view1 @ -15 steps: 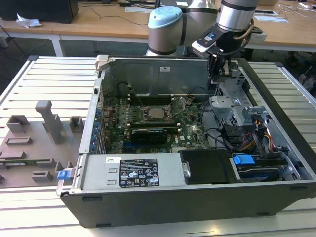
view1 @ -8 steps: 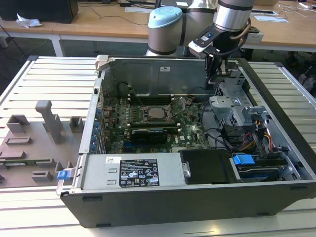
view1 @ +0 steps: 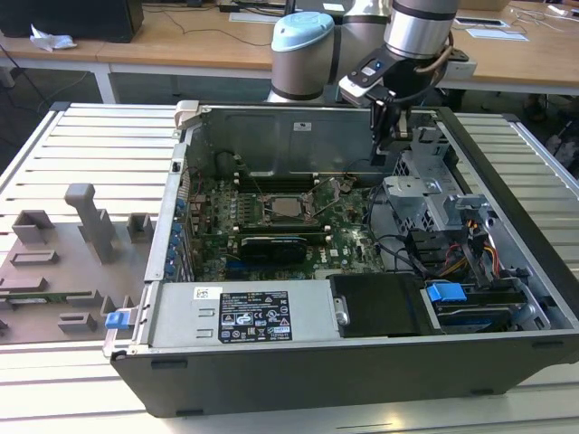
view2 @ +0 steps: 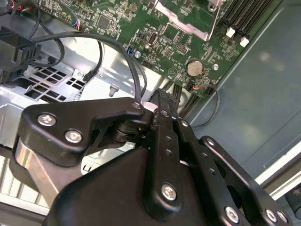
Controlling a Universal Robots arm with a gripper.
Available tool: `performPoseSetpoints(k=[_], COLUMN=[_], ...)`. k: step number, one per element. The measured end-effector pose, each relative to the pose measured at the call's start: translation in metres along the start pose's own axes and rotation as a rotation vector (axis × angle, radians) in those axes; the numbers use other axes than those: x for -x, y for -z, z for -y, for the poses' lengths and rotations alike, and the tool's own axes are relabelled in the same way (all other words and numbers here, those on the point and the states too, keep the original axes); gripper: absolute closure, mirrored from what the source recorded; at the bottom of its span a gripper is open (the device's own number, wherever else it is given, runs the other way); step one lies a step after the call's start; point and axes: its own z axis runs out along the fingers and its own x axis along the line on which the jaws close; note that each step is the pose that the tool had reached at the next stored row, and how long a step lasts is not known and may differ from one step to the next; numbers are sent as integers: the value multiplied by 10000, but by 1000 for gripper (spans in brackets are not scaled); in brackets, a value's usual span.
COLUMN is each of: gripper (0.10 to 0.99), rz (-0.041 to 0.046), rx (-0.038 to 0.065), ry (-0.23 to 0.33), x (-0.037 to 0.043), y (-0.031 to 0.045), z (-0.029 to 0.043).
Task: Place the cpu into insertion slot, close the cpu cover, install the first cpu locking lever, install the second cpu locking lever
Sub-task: 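Close the cpu cover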
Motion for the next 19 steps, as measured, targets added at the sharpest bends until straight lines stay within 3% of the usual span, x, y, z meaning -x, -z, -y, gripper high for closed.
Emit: performPoseSetpoints(k=[19], gripper=[980], rz=[0], rx=[0], ry=[-2], x=[-3], y=[-145], z=[-1])
